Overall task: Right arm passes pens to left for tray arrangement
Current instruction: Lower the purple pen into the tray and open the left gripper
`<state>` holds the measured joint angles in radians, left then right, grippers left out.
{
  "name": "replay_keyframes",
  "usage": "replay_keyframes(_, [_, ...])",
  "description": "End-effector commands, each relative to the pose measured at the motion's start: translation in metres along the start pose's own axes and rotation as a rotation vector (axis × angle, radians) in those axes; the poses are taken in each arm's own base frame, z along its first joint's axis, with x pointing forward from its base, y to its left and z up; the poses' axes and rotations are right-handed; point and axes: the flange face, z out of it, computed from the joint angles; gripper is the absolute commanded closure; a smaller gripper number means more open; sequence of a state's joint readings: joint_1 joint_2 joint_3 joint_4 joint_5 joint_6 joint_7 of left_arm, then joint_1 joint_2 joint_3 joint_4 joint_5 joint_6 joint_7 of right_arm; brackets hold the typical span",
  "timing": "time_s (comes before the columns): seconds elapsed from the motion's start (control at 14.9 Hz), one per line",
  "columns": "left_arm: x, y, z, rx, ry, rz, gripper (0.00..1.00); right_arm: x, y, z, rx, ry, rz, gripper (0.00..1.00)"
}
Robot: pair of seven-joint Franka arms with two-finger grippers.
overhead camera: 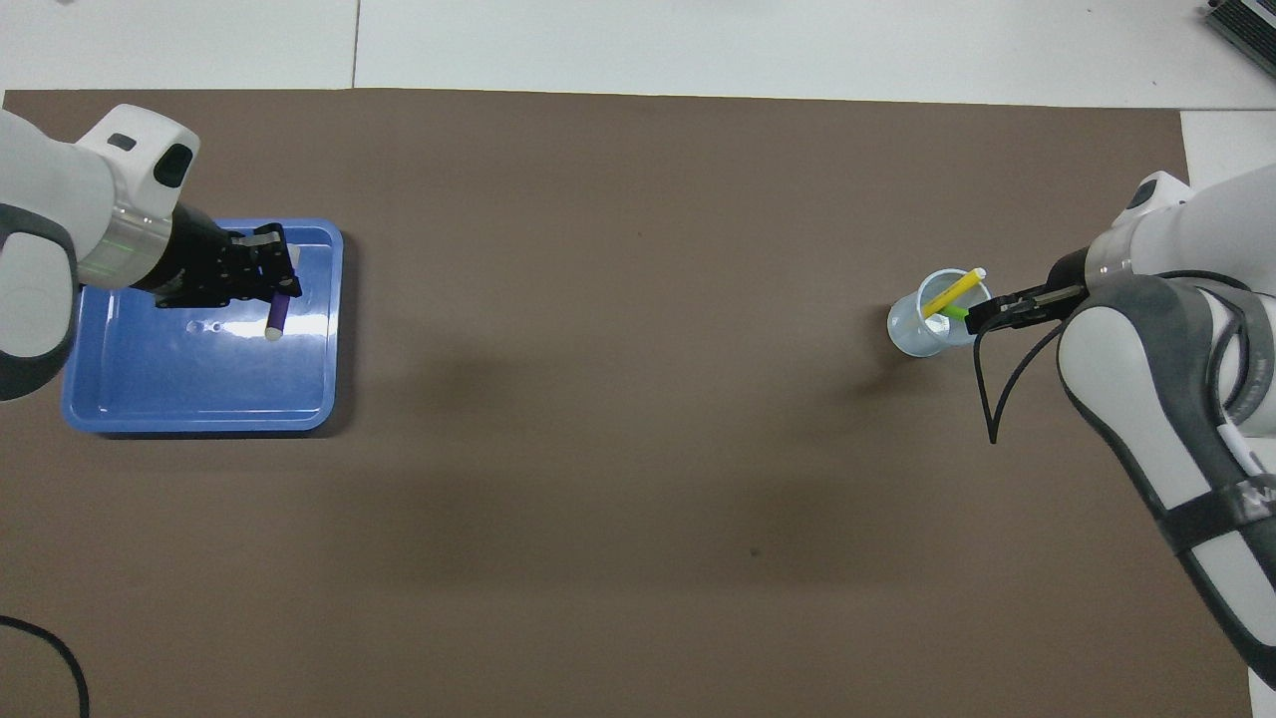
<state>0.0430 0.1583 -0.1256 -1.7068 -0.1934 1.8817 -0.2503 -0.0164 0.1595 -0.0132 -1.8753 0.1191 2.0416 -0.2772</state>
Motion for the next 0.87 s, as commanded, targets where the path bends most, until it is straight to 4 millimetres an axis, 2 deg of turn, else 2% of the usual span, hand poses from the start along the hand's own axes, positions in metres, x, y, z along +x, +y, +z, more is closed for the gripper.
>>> replay_keyframes(0.0, [0.002, -0.034, -0.009, 0.02, 0.008, 0.127, 1.0, 0.002, 0.008, 0.012, -0.028, 0.012, -0.064, 0.34])
replay_keyframes(0.27, [0.025, -0.085, -0.009, 0.094, 0.082, 0.258, 1.0, 0.003, 0.011, 0.02, -0.03, 0.013, -0.069, 0.43])
replay_keyframes(0.4, [0.036, -0.109, -0.002, 0.112, 0.121, 0.265, 1.0, 0.002, 0.013, 0.021, -0.029, 0.012, -0.065, 0.48])
replay_keyframes(0.54, [0.048, -0.136, 0.015, 0.18, 0.128, 0.305, 1.0, 0.002, 0.017, 0.026, -0.033, 0.021, -0.061, 0.48])
replay_keyframes(0.81, [0.072, -0.204, 0.046, 0.194, 0.166, 0.306, 1.0, -0.001, 0.017, 0.033, -0.031, 0.012, -0.06, 0.51])
